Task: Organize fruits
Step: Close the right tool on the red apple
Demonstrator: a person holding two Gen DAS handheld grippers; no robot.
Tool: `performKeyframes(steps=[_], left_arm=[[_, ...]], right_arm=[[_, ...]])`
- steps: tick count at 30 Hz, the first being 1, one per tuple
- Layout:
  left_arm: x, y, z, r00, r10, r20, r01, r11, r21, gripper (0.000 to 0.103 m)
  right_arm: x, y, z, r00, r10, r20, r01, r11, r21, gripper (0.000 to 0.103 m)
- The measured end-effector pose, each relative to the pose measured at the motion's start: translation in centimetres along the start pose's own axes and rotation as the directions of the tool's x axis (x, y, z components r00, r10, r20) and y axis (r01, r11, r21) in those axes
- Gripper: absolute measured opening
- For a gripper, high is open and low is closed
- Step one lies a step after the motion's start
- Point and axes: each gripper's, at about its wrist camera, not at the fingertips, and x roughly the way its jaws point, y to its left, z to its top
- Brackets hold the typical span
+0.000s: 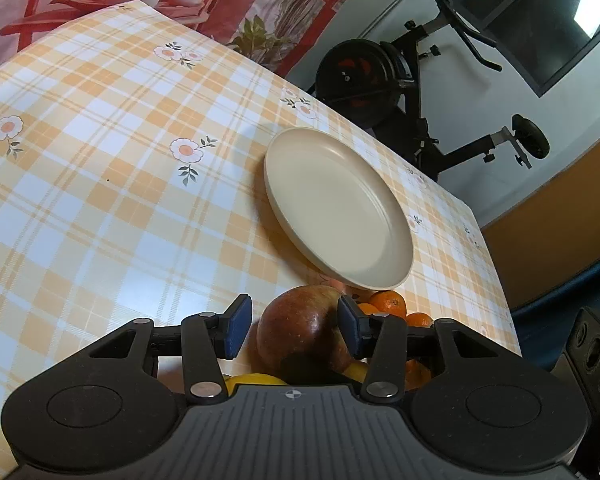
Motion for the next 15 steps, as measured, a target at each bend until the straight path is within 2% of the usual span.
performKeyframes(steps=[7,10,15], left_arm=[[0.12,-0.39,-0.17,1.000,-0.003,-0.001,0.003,1.000,0.029,0.048],[0.17,-0.46,-0.21,1.000,-0.009,-0.003,0.009,0.999,0.037,0.044],[0.26,-0.45,-0.13,1.000,0.001,-0.004,-0.001,0.999,0.047,0.043]], right_arm=[[0.02,-0.03,0.03,1.000,-0.001,0.000,0.001,1.000,0.000,0.061],[0.13,0.08,0.10,1.000,-0.002,-0.002,0.002,1.000,-0.001,0.062],[0.25,0.29,0.23,1.000,-0.004,0.000,0.004,1.000,-0.008,0.061]])
